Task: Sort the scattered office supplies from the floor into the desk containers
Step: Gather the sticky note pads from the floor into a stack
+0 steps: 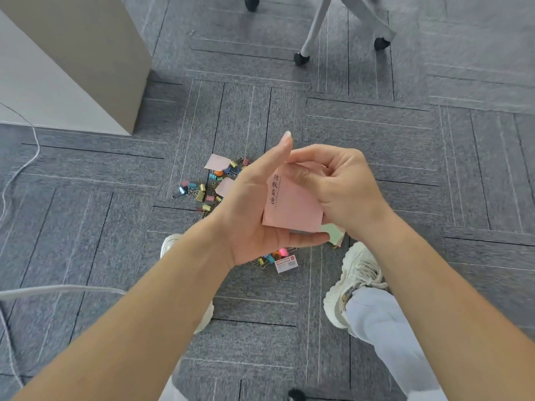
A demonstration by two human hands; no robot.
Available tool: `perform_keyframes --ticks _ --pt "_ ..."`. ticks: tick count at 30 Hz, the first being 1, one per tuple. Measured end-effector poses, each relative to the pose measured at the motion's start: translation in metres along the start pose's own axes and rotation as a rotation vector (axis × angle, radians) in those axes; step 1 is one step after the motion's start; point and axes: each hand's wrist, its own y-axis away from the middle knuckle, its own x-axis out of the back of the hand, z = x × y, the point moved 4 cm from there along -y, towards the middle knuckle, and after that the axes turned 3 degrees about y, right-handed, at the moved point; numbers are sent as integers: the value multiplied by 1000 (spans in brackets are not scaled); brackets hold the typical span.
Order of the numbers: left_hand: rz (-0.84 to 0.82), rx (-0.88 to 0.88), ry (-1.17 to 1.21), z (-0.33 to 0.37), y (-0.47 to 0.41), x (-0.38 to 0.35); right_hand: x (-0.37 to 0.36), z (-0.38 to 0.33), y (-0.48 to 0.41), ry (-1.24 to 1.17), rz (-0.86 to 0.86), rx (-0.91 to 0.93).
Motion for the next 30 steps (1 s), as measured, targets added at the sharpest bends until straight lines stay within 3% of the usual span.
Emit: perform_keyframes --ticks 7,10,12,17,24,27,30 --pt "128 -47 -48 8 7 20 -25 2 -15 -44 -86 -18" --pt "309 -62 -75 15 9 47 -27 31 -42 -76 -19 -142" --pt "434 -44 -81 16 10 72 -30 68 -65 63 15 -230" --pt "620 27 -58 8 14 133 -64 194 -106 360 -118 -391" --pt "638 63 -55 0 4 163 -133 345 -119 877 -408 -518" --pt "644 63 -57 -4 0 167 -148 381 -115 1122 -331 -517" --pt "660 81 -39 -8 1 170 -154 392 -109 1182 -252 -512"
